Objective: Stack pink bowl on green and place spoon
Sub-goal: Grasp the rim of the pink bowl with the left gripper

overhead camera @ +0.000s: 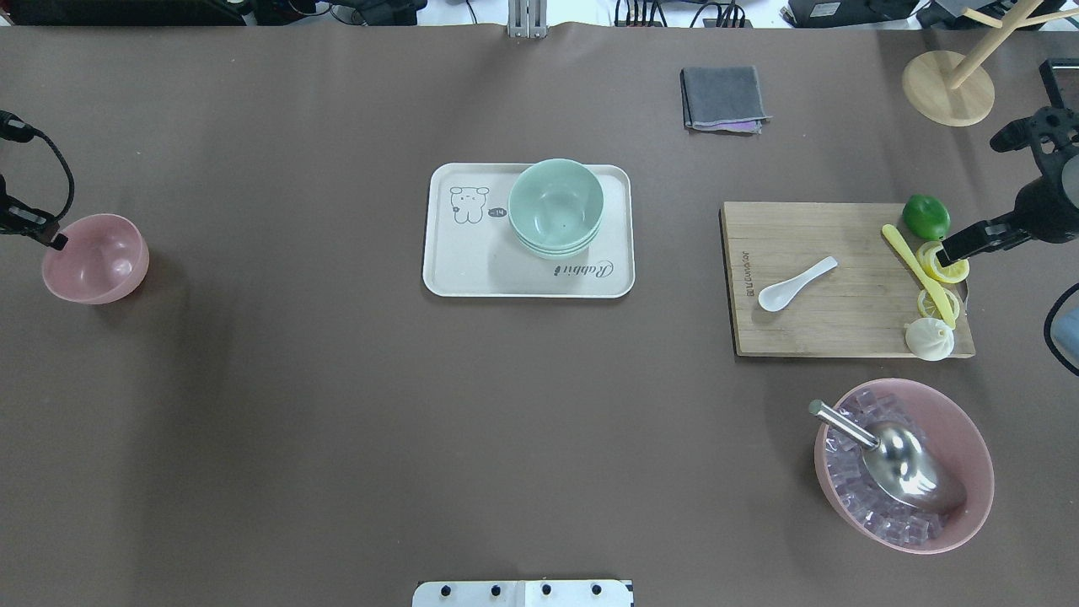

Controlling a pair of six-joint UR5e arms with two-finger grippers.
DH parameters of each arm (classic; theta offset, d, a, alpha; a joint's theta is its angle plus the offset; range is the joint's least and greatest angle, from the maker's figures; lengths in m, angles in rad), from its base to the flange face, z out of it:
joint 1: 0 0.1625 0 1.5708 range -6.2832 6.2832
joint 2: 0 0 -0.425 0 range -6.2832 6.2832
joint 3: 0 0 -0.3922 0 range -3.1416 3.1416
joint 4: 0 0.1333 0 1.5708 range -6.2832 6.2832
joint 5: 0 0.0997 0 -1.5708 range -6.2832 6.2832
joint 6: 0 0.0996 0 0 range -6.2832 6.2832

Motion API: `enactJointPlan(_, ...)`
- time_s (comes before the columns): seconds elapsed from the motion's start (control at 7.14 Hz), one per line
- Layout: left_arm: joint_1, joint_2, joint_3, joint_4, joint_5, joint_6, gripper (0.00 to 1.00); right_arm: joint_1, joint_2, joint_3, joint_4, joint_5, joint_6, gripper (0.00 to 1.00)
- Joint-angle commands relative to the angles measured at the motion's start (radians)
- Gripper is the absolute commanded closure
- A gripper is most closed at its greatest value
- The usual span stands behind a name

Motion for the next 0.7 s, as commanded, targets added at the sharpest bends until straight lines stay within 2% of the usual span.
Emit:
enactJointPlan(0.0,0.0,-0.001,-0.005,0.0,-0.001,0.0,0.84,0.0,0.001,0.0,0.0,0.0,0.0,0.0)
enactJointPlan(0.14,0.0,-0.001,-0.014,0.001,-0.001,-0.001,0.98,0.0,0.001,0.0,0.0,0.0,0.0,0.0)
enactJointPlan(0.42,0.0,-0.007,-0.015,0.003,-0.016,-0.001,1.0,0.0,0.001,0.0,0.0,0.0,0.002,0.0)
enactJointPlan(0.56,-0.001,-0.036,-0.017,0.017,-0.093,-0.005,1.0,0.0,0.001,0.0,0.0,0.0,0.002,0.0)
